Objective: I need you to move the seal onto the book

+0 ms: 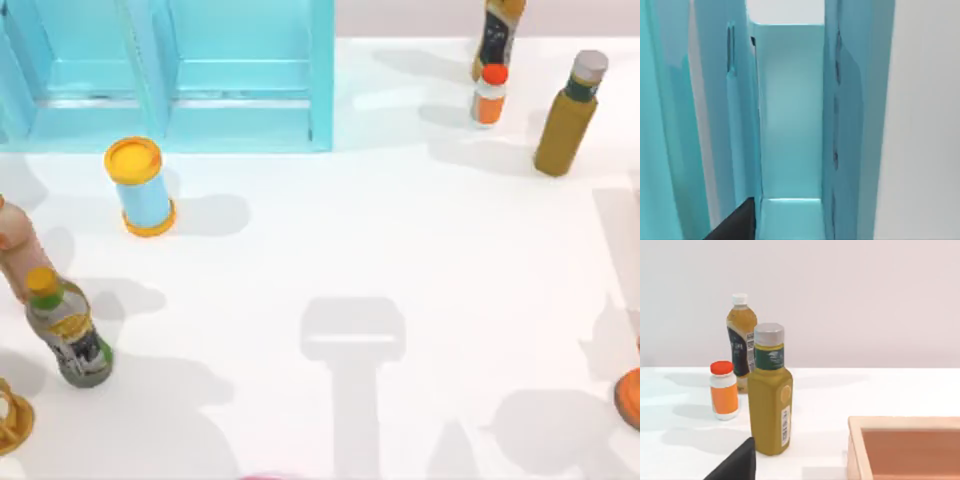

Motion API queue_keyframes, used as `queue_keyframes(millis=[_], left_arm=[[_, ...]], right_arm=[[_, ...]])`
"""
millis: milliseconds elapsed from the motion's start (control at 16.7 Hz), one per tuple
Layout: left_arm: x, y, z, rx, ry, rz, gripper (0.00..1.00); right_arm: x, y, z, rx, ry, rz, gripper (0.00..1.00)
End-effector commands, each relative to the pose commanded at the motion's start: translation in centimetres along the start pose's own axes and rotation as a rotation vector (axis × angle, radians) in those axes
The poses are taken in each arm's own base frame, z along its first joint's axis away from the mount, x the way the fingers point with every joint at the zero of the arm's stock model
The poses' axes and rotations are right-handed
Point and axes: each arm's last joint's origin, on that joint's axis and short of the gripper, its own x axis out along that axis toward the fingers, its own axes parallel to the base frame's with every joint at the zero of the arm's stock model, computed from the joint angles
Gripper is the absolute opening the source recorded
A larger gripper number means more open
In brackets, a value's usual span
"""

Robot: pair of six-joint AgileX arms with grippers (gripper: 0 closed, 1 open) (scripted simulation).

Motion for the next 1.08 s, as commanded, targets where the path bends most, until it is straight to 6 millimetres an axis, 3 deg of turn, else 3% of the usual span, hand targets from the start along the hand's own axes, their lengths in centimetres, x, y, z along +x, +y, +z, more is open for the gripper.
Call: queue_keyframes(millis=[300, 600, 1080], left_arm=[[4.1, -0.3, 0.3, 0.0, 0.0, 0.0, 1.0], [4.3, -0.4, 0.3, 0.0, 0.001, 0.0, 1.0], [4.3, -0.4, 0.3, 0.0, 0.001, 0.0, 0.4]], right_arm=[[0.0, 0.0, 0.0, 0.0, 0.0, 0.0, 1.0], [0.0, 0.0, 0.0, 0.0, 0.0, 0.0, 1.0], [0.0, 0.0, 0.0, 0.0, 0.0, 0.0, 1.0]])
